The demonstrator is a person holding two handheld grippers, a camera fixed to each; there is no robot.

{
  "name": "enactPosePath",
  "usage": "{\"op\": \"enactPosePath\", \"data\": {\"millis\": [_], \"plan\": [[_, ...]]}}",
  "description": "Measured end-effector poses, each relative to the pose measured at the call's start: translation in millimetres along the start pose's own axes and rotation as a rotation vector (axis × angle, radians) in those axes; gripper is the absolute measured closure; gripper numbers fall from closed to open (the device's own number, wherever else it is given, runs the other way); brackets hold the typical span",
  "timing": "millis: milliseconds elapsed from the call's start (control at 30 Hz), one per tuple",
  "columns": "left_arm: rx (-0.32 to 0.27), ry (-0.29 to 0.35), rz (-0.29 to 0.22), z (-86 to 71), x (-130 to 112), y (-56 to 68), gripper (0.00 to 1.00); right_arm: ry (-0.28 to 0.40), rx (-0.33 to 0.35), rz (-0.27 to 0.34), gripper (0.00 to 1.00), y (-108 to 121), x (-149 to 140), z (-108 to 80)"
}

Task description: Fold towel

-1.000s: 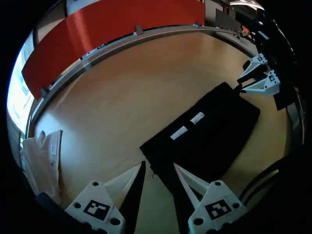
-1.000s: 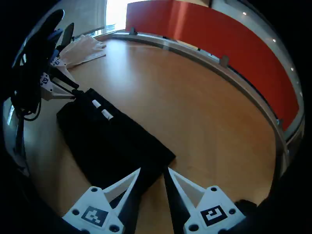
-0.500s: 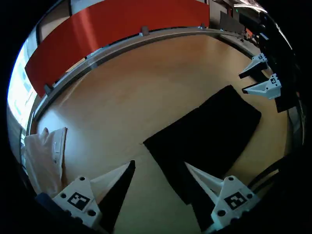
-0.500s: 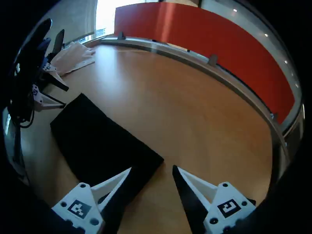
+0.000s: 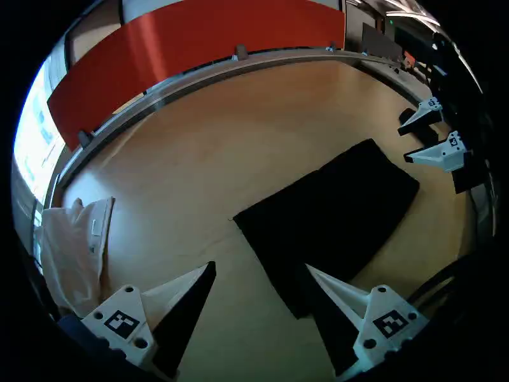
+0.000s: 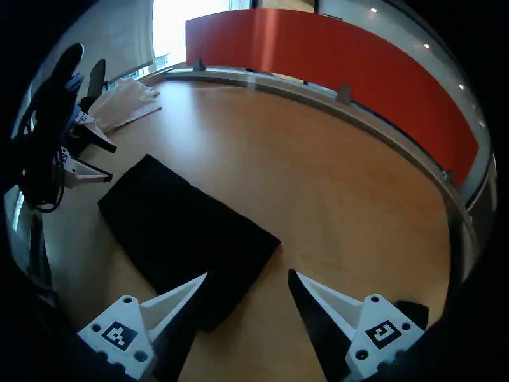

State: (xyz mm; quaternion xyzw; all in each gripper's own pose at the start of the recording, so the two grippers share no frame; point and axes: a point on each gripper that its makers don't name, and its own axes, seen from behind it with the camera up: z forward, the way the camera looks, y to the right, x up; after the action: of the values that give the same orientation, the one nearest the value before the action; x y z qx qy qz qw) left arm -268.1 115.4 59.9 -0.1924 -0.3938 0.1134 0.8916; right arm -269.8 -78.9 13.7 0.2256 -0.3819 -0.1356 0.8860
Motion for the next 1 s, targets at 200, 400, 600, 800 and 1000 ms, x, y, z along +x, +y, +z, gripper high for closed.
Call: {"op": "enactPosePath", "data": {"millis": [200, 400, 600, 800, 1000], "plan": [[-0.005, 0.024, -0.043, -18.8, -8, 7.8, 0.07, 0.008, 0.005, 0.001, 0.12, -8, -9, -11.6], [0.001, 0.042, -0.086, -38.7, -23, 13.2, 0.07, 0.009, 0.008, -0.002, 0.12, -15, -20, -19.7], [0.025, 0.049, -0.130, -58.2, -43, 14.3, 0.06, 0.007, 0.012, 0.001, 0.12, -19, -27, -24.2], [0.049, 0.055, -0.178, -74.8, -61, 17.1, 0.06, 0.004, 0.020, 0.001, 0.12, -21, -33, -26.3], [0.069, 0.064, -0.229, -84.9, -74, 20.7, 0.06, 0.000, 0.031, -0.011, 0.12, -25, -37, -26.8]]}}
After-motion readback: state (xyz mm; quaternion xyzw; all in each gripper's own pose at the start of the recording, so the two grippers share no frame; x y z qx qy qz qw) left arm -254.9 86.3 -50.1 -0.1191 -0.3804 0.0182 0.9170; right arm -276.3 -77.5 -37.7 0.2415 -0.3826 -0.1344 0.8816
